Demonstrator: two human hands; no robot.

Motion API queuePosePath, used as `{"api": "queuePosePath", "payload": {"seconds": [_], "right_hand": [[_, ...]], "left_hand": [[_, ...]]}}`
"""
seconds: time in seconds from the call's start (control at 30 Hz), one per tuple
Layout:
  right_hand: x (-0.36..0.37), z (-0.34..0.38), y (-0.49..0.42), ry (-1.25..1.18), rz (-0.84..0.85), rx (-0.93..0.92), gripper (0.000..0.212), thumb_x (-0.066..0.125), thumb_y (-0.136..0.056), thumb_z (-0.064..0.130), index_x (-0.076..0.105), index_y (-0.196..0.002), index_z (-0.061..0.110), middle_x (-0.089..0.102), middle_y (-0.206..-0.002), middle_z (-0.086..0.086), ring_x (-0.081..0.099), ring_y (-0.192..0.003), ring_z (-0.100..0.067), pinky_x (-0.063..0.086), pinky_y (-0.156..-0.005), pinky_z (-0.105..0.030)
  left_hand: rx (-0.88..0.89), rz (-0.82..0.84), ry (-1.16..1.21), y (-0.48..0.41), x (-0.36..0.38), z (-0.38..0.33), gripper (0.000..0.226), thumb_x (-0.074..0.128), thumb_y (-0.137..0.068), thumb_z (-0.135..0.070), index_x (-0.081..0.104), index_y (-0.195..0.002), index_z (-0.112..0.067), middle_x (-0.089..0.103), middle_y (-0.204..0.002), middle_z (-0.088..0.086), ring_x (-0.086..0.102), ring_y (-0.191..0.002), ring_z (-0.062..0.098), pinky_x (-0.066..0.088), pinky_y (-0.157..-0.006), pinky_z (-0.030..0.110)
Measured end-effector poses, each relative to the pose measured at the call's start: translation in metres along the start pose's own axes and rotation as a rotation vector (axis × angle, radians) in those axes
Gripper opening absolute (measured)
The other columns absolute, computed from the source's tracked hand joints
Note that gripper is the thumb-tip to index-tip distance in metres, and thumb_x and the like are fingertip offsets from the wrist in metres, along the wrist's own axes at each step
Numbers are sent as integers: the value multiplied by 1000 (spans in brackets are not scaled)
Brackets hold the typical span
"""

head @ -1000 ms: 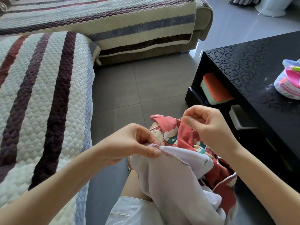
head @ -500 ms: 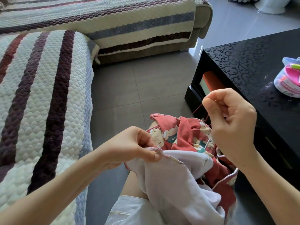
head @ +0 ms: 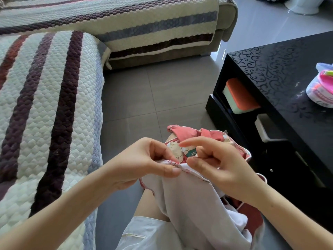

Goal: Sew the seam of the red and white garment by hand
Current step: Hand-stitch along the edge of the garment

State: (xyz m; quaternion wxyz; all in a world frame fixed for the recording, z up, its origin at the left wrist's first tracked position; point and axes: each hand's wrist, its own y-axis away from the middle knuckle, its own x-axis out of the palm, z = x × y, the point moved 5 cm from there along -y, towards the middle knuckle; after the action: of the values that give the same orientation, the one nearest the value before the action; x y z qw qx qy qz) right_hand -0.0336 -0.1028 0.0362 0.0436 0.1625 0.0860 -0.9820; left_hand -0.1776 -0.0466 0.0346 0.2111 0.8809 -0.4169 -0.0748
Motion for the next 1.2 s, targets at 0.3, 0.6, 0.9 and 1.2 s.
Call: {"api": "queuePosePath", "payload": {"seconds": [0.3,0.6,0.9,1.2], "right_hand": [[6,-2,-3,-318,187,257,16,64,-82,21,65,-67,14,50,-59,-4,42,-56,-13,33,-51,-17],[5,8,9,-805,225,473,20,58,-77,11,59,-57,15,33,-51,5,25,-46,-7,26,-44,-14],[-14,-11,-8,-162,-111,265,29,66,-86,36,58,-108,20,38,-56,5,35,-50,-5,36,-55,-17],[11,-20,6,163,56,59,15,42,-91,35,51,-83,27,56,-71,-1,50,-65,-21,44,-63,-50]], "left_hand": [[20,2,-64,4,1,-5,7,78,-62,-10,72,-62,-14,63,-57,-5,55,-51,2,43,-49,13],[171,-114,-473,6,-3,-9,15,83,-71,-11,73,-66,-21,64,-57,-15,57,-54,-4,47,-52,13],[-23,-48,-68,4,0,2,7,80,-60,-13,74,-61,-15,65,-58,-1,58,-53,5,44,-50,14],[-91,-53,36,-1,-9,10,9,78,-66,2,73,-68,-5,66,-59,1,59,-54,5,42,-52,11]]}}
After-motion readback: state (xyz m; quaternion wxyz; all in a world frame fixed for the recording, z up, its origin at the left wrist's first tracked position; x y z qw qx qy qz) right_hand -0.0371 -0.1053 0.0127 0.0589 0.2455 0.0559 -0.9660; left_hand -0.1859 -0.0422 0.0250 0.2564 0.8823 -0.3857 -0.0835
